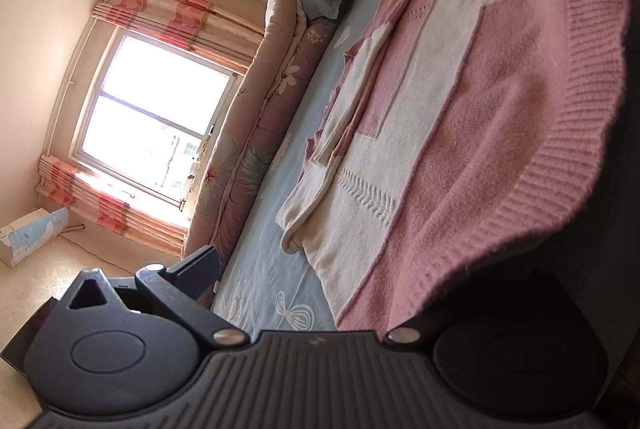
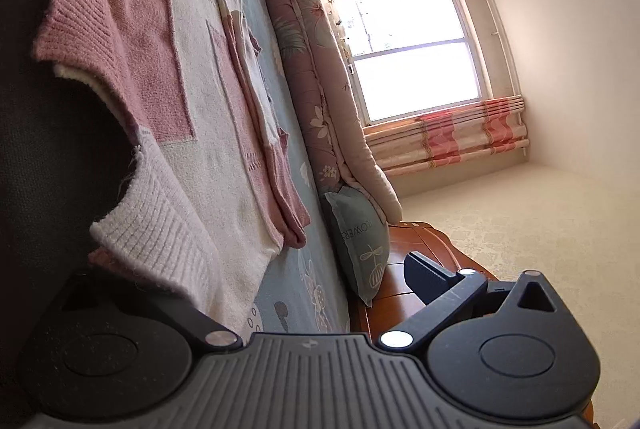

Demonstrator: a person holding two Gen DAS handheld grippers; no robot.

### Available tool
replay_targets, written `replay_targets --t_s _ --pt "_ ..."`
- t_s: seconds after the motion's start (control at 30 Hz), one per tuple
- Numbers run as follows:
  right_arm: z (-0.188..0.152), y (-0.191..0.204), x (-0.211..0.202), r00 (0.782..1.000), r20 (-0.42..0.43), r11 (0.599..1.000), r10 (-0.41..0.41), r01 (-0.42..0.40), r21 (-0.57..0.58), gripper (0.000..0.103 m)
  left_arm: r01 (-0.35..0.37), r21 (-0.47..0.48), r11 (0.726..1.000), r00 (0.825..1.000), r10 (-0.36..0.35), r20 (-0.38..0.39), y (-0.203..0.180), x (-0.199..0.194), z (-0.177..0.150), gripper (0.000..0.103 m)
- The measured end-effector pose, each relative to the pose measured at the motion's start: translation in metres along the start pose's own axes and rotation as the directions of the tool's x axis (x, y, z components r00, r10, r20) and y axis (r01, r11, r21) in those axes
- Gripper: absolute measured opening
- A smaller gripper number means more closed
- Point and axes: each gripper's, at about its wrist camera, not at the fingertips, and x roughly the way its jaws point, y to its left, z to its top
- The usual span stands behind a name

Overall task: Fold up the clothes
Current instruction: 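Lower the hem onto the folded sleeves near the collar with both grippers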

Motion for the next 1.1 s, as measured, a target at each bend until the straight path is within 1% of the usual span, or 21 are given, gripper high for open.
replay_targets --t_s 0.07,0.1,0.23,0.37,0.47,0.5,0.53,0.57,0.63,0.67,0.7,0.83,0.87,0.93,0.97,1.03,1.1 --pt "0.001 0.001 0.002 1.000 -0.008 1.000 -0.001 0.001 -0.001 0.103 -0.033 -0.024 0.999 0.999 0.033 0.008 0.001 -0.002 0.000 0.103" --pt "0.001 0.002 0.003 1.000 -0.008 1.000 -0.020 0.020 0.000 0.103 -0.046 -0.039 0.998 0.999 0.046 0.009 0.002 -0.003 0.000 0.103" --pt "0.001 -0.002 0.006 0.998 -0.016 0.998 -0.053 0.053 0.026 0.103 -0.061 -0.075 0.995 0.998 0.060 -0.006 0.008 -0.001 -0.003 0.103" --pt "0.001 -0.008 0.012 0.994 -0.020 0.993 -0.111 0.111 0.035 0.103 -0.078 -0.097 0.992 0.997 0.075 -0.026 0.014 0.003 -0.005 0.103" --pt "0.003 -0.013 0.016 0.990 -0.034 0.989 -0.136 0.138 0.057 0.103 -0.081 -0.126 0.989 0.996 0.076 -0.045 0.017 0.006 -0.004 0.103" --pt "0.004 -0.013 0.017 0.991 -0.038 0.990 -0.126 0.129 0.060 0.103 -0.078 -0.134 0.988 0.996 0.072 -0.050 0.017 0.006 -0.004 0.103" --pt "0.004 -0.013 0.018 0.993 -0.042 0.991 -0.115 0.117 0.063 0.103 -0.041 -0.120 0.992 0.999 0.036 -0.041 0.014 0.006 -0.005 0.103" --pt "0.004 -0.011 0.017 0.996 -0.035 0.995 -0.080 0.082 0.055 0.103 -0.005 -0.105 0.994 0.999 0.001 -0.033 0.012 0.005 -0.006 0.103" --pt "0.002 -0.004 0.015 0.999 -0.030 0.999 -0.029 0.029 0.025 0.103 0.012 -0.057 0.998 1.000 -0.014 -0.027 0.004 0.006 -0.008 0.103" --pt "0.000 0.000 0.015 0.999 -0.028 1.000 -0.025 0.025 0.008 0.103 0.016 -0.033 0.999 1.000 -0.017 -0.025 -0.001 0.006 -0.008 0.103" --pt "-0.001 0.004 0.015 0.999 -0.026 1.000 -0.022 0.022 -0.007 0.103 0.021 -0.030 0.999 0.999 -0.022 -0.030 -0.003 0.008 -0.009 0.103" --pt "0.001 0.001 0.019 0.998 -0.050 0.999 -0.029 0.031 0.025 0.103 0.023 -0.083 0.996 0.999 -0.027 -0.046 0.002 0.013 -0.005 0.103" --pt "0.001 0.000 0.020 0.998 -0.056 0.999 -0.030 0.032 0.034 0.103 0.032 -0.094 0.995 0.998 -0.037 -0.048 0.003 0.013 -0.004 0.102" --pt "0.002 0.001 0.020 0.998 -0.053 0.999 -0.023 0.025 0.040 0.103 0.080 -0.073 0.994 0.996 -0.082 -0.028 0.001 0.011 -0.004 0.099" --pt "0.003 0.002 0.019 0.999 -0.045 0.999 -0.017 0.018 0.038 0.103 0.101 -0.062 0.993 0.995 -0.102 -0.020 0.000 0.011 -0.004 0.100" --pt "0.003 0.003 0.019 0.999 -0.035 0.999 -0.029 0.030 0.019 0.103 0.074 -0.056 0.996 0.997 -0.076 -0.024 0.002 0.012 -0.003 0.101" --pt "0.003 -0.001 0.019 0.997 -0.042 0.998 -0.059 0.061 0.034 0.103 0.033 -0.081 0.996 0.999 -0.035 -0.023 0.008 0.011 -0.004 0.101"
